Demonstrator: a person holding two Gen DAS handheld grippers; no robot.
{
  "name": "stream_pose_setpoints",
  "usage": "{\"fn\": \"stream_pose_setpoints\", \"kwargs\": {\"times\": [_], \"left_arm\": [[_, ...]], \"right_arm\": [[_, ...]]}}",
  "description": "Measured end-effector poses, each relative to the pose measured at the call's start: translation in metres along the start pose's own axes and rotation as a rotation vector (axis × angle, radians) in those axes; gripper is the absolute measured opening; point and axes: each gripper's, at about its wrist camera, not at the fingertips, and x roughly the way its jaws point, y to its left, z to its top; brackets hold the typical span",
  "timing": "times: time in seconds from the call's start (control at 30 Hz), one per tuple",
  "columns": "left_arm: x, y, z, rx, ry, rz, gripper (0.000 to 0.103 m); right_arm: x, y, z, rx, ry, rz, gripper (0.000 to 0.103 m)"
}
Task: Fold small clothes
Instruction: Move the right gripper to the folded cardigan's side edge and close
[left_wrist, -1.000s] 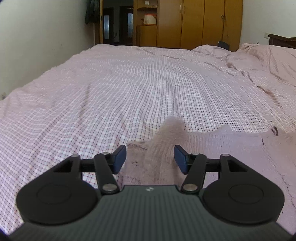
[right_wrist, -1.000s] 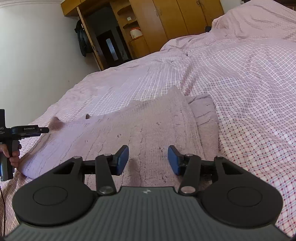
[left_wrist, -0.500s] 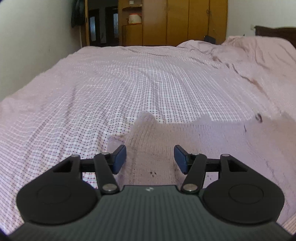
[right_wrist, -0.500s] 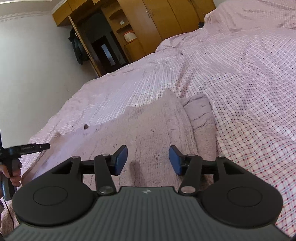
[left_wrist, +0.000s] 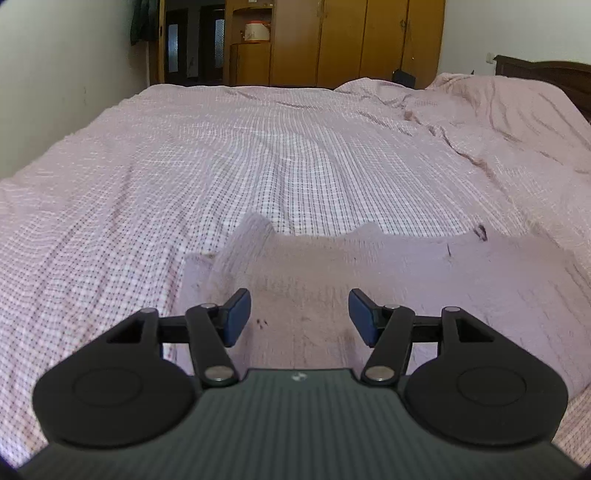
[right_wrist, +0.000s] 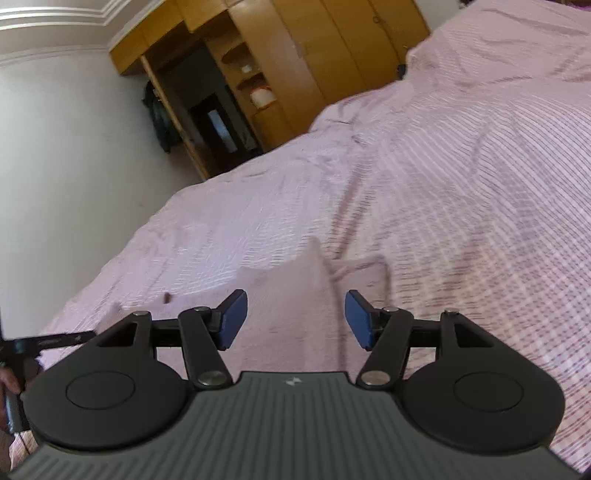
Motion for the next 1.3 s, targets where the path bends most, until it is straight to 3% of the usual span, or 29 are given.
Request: {"fn": "stream_pose_setpoints", "kwargs": {"times": [0.33, 0.57, 0.77, 0.8, 0.93, 1.03, 1.3], "left_arm": [[0.002, -0.011, -0.011, 0.065, 0.014, -0.002, 0.061], [0.0, -0.006, -0.01, 0.054, 0.005, 0.012, 0.061], [-0.003, -0.016, -0.013, 0.122, -0.011, 0.041, 0.061], [-0.004, -0.017, -0.014, 0.123, -0.013, 0.039, 0.061], [-0.008, -0.019, -0.015, 0.123, -0.013, 0.034, 0.061], [-0.011, -0.02, -0.016, 0.121, -0.017, 0.034, 0.061], [-0.017, -0.023, -0.024, 0.187, -0.066, 0.064, 0.061]], "right_arm": [[0.033, -0.042, -0.01, 0.161, 0.113, 0.002, 0.067], [0.041, -0.061, -0.019, 0.293, 0.132, 0.115, 0.067], [0.053, -0.052, -0.02, 0.27, 0.147, 0.133, 0.066], [0.056, -0.051, -0.021, 0.271, 0.144, 0.135, 0.064], [0.064, -0.059, -0.022, 0.319, 0.138, 0.137, 0.034], [0.067, -0.06, -0.023, 0.324, 0.136, 0.126, 0.023], [0.068, -0.046, -0.018, 0.284, 0.092, 0.106, 0.019]]}}
